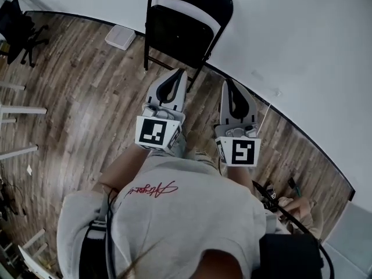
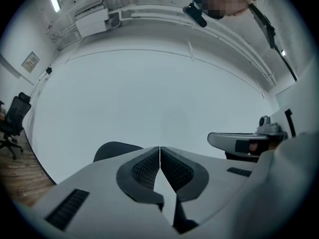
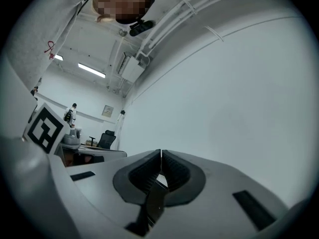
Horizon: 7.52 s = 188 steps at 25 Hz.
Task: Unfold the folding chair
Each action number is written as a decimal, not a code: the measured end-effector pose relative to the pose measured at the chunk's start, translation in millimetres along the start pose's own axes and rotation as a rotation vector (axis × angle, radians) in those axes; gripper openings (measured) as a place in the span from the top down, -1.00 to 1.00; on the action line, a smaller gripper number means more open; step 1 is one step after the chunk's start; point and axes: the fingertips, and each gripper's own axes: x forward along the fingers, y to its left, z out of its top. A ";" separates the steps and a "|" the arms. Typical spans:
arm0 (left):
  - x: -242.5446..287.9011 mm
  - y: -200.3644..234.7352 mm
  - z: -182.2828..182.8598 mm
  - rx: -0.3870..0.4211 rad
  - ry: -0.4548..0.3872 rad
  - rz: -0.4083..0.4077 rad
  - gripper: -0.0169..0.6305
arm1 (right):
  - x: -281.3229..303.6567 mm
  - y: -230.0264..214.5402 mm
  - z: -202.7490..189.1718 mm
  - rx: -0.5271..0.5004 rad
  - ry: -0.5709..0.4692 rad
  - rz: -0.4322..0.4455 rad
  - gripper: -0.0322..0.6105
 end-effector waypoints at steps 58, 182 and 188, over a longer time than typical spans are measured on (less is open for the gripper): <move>289.0 167.2 -368.7 1.500 1.068 -0.921 0.39 | 272.9 -168.9 -363.7 0.136 0.587 -0.250 0.48; -321.3 50.5 31.7 0.145 -0.001 0.039 0.90 | -118.4 321.7 26.4 0.059 -0.002 -0.060 0.82; -321.7 52.3 29.4 0.123 0.005 0.023 0.90 | -113.6 328.1 37.3 0.049 -0.018 -0.052 0.82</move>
